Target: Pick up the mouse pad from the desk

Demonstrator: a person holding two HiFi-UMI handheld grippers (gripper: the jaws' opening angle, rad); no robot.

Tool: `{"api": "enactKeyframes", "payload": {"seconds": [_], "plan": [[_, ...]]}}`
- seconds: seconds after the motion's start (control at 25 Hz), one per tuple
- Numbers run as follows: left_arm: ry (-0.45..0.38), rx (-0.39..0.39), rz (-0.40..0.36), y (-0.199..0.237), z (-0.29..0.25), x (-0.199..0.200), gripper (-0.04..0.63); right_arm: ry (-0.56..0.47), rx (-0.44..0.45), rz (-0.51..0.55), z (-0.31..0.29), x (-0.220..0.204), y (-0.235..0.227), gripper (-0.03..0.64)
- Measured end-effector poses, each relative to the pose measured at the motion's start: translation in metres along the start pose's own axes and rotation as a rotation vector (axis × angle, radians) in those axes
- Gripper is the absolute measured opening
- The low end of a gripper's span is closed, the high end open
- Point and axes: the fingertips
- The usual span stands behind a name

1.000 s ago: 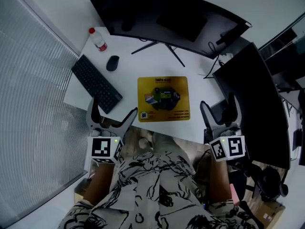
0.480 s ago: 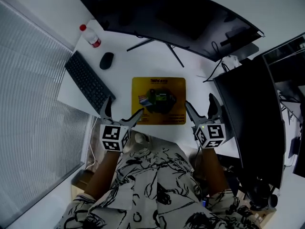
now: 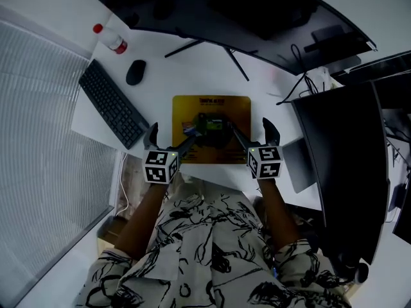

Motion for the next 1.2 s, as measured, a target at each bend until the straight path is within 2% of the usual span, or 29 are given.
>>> {"api": "enactKeyframes", "payload": {"seconds": [0.2, 0.32, 0.6, 0.76, 0.88, 1.12, 1.2], "plan": [[0.078, 0.005, 0.006, 0.006, -0.022, -0.022, 0.548, 0.107, -0.008, 0.006, -0.015, -0.029, -0.005, 0.416], [0.107, 0.012, 0.009, 0.009, -0.031, -0.031, 0.498, 0.14, -0.012, 0.018, -0.02, -0.042, -0.007, 0.387], [0.142, 0.055, -0.016, 0.011, -0.038, -0.041, 0.381, 0.156, -0.056, 0.022, -0.02, -0.055, -0.018, 0.284], [0.148, 0.094, -0.03, 0.017, -0.039, -0.043, 0.313, 0.158, -0.051, 0.042, -0.023, -0.054, -0.016, 0.267], [0.138, 0.114, -0.039, 0.019, -0.039, -0.042, 0.29, 0.153, -0.041, 0.048, -0.023, -0.053, -0.008, 0.19], [0.14, 0.121, -0.04, 0.019, -0.04, -0.043, 0.265, 0.152, -0.054, 0.013, -0.022, -0.054, -0.01, 0.192], [0.139, 0.125, -0.042, 0.017, -0.04, -0.044, 0.236, 0.159, -0.056, 0.015, -0.023, -0.054, -0.01, 0.189]]}}
Point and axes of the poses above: the fingertips, and each gripper's own axes: z backward along the fingers, y to its left, x out of its top, and after that the axes turned 9 degrees about -y, right-handed
